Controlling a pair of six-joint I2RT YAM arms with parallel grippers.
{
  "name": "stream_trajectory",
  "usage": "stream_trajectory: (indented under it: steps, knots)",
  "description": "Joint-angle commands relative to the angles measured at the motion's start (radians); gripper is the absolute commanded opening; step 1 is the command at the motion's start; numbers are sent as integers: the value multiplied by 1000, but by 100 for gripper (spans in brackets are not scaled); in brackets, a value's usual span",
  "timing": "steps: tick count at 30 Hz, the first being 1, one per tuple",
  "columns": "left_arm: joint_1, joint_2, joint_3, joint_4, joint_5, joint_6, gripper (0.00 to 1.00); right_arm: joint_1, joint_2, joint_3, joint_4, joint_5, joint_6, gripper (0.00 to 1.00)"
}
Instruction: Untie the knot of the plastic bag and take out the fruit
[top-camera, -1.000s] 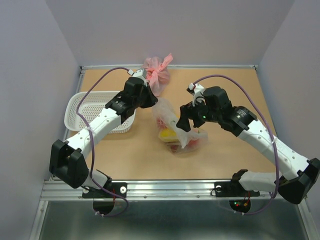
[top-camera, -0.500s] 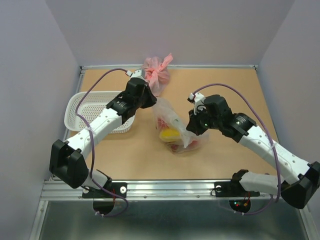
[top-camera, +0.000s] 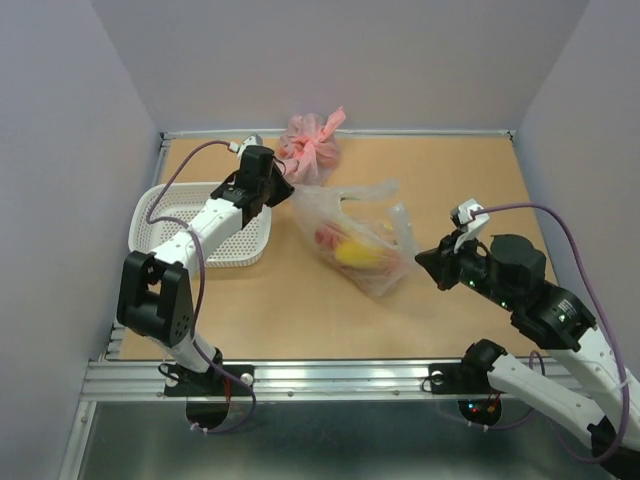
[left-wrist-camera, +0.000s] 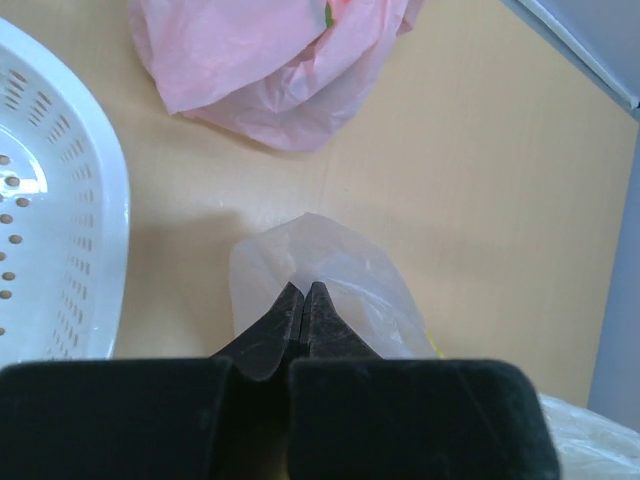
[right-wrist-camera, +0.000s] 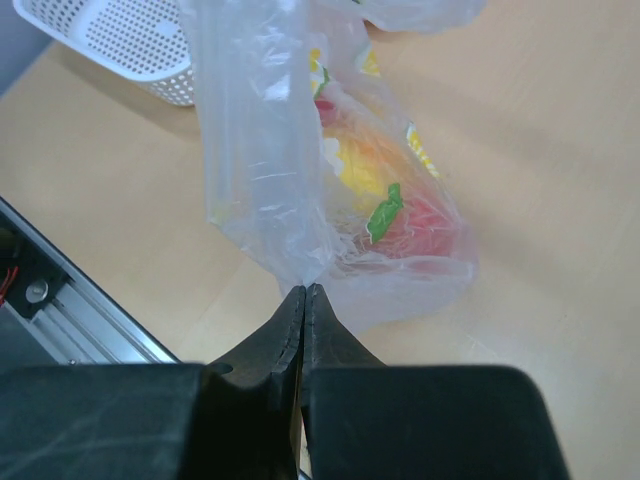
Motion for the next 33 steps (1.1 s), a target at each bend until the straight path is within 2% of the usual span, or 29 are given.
stream_trajectory:
  steps: [1, 3, 5, 6, 7, 8, 9, 10, 11, 12, 14, 15, 18, 24, 28, 33]
  knots:
    - [5, 18, 87, 123, 66, -63, 0, 0, -43, 3, 6, -3, -21, 0]
    - [-9, 19, 98, 129, 96, -61, 0, 2, -37, 15, -11, -66, -49, 0]
    - [-27, -11, 115, 129, 94, -23, 8, 2, -17, 43, -22, -112, -58, 2]
    - [-32, -27, 116, 129, 91, -11, 23, 2, -6, 55, -28, -123, -60, 18]
    - [-36, -65, 112, 129, 93, 23, 31, 2, 14, 84, -30, -141, -57, 31]
    - [-39, -88, 107, 129, 96, 38, 49, 2, 29, 99, -33, -144, -55, 43]
    - [-50, -110, 98, 126, 100, 51, 56, 2, 40, 121, -37, -135, -52, 66]
    - [-61, -160, 75, 115, 88, 49, 62, 2, 69, 159, -42, -93, -41, 74]
    - [-75, -186, 61, 102, 56, 49, 74, 2, 83, 185, -50, -71, -29, 80]
    - [-96, -209, 44, 73, 13, 55, 78, 3, 95, 208, -51, -57, -29, 87]
    - [-198, -264, 26, -21, -81, 72, 82, 2, 141, 280, -57, 9, -32, 91]
    - [-199, -280, 21, -21, -103, 78, 83, 2, 161, 302, -59, 24, -33, 91]
    - [-295, -346, -14, -131, -189, 42, 84, 2, 238, 369, -64, 64, -43, 90]
    - [-455, -435, -180, -170, -248, -80, 83, 0, 385, 394, -47, 31, -34, 90]
    - [-523, -400, -223, -153, -251, -116, 83, 2, 460, 348, 25, -60, -41, 90]
    - [-530, -381, -255, -83, -272, -135, 82, 2, 483, 157, 114, -199, -30, 89]
